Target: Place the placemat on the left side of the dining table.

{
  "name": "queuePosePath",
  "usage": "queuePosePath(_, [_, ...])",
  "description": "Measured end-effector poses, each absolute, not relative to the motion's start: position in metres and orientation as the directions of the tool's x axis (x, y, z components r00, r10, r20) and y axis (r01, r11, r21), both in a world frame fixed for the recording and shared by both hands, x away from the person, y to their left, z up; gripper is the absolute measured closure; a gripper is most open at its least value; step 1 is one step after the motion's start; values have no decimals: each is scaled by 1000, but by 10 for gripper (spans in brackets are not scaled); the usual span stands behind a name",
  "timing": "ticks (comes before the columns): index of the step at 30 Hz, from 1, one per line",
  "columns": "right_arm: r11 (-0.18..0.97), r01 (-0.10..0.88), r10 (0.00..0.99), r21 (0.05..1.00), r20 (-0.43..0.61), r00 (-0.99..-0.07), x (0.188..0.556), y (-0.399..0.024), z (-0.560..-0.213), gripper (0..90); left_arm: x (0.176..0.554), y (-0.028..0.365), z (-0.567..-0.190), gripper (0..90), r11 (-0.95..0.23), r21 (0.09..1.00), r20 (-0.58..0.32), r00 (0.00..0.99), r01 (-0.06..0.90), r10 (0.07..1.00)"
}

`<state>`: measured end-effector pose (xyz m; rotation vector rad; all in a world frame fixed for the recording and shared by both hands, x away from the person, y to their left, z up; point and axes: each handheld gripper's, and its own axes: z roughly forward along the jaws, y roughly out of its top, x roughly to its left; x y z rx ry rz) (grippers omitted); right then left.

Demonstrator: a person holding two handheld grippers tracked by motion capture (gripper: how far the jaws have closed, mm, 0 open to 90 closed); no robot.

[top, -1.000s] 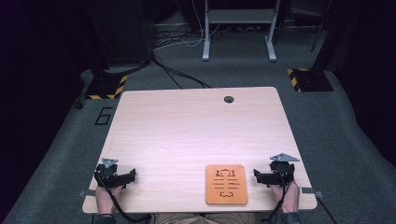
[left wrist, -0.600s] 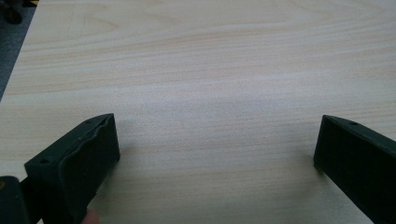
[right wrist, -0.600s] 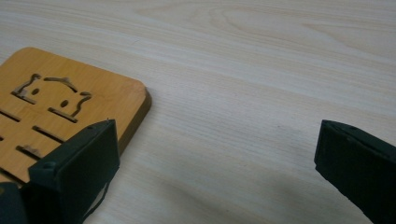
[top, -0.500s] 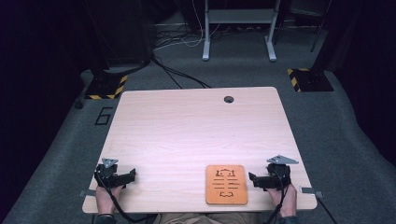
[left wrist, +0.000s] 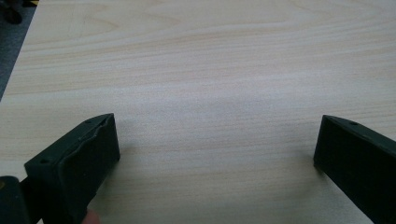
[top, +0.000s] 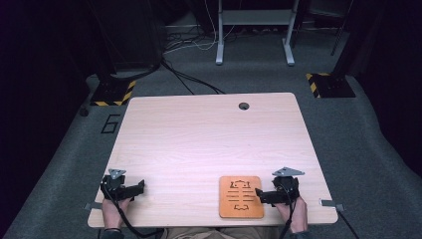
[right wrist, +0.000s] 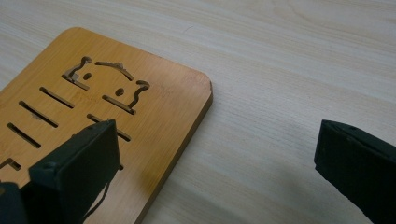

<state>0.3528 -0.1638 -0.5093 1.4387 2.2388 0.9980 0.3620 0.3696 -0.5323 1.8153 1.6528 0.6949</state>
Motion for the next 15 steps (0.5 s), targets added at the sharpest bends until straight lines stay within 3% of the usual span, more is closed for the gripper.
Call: queuePosePath(15, [285, 685, 889, 671, 83, -451, 354, -154, -517, 0, 362, 370, -532, 0, -63, 719, -6, 96, 693, 995])
